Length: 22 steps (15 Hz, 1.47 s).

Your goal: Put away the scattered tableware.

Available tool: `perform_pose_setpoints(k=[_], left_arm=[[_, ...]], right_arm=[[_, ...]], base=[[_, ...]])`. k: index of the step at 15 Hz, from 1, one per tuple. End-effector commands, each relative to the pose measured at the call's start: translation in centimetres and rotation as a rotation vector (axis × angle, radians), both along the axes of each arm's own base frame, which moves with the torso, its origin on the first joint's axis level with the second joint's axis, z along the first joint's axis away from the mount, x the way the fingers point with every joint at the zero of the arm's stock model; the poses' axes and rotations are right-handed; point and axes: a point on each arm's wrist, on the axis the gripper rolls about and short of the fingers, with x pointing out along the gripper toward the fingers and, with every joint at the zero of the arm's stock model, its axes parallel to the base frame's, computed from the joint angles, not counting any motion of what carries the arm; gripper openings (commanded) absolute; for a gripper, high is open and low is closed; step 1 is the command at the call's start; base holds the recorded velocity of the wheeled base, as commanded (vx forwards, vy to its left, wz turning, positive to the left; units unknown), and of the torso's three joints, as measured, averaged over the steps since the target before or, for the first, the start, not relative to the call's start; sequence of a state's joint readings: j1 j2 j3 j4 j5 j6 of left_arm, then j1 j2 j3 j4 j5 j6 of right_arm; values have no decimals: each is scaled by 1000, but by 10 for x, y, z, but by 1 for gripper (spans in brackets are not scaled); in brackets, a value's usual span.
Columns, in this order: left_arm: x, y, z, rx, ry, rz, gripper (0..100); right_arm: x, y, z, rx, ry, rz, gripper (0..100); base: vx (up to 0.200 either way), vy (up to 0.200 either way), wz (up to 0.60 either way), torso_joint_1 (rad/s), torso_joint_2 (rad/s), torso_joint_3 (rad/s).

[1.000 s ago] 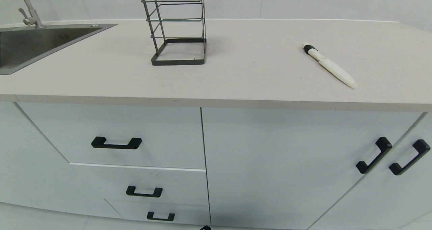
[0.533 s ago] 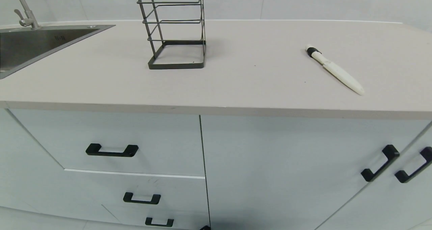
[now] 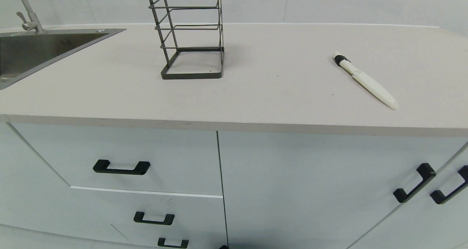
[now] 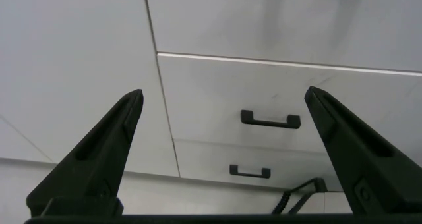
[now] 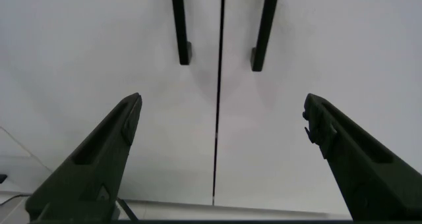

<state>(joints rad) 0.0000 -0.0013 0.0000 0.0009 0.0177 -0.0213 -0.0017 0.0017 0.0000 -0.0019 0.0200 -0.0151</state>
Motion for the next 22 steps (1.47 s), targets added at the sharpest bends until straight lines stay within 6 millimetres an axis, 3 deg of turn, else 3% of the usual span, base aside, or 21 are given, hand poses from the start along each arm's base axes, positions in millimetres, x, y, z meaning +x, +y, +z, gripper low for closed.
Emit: perform_pose_setpoints(k=[1,5,15,22], left_arm=[[0,0,0,0,3,1,100],[0,0,0,1,4,-1,100],[0,0,0,14,4,-2,100],[0,0,0,14,4,-2,100]], right_arm=[[0,0,0,0,2,0,100],[0,0,0,0,2,0,100],[0,0,0,0,2,0,100],[0,0,0,0,2,0,100]], base=[[0,0,0,183,-124,-22],[0,0,0,250,-161,-176],[0,0,0,179,-544,-214],[0,0,0,340,-496,-240]])
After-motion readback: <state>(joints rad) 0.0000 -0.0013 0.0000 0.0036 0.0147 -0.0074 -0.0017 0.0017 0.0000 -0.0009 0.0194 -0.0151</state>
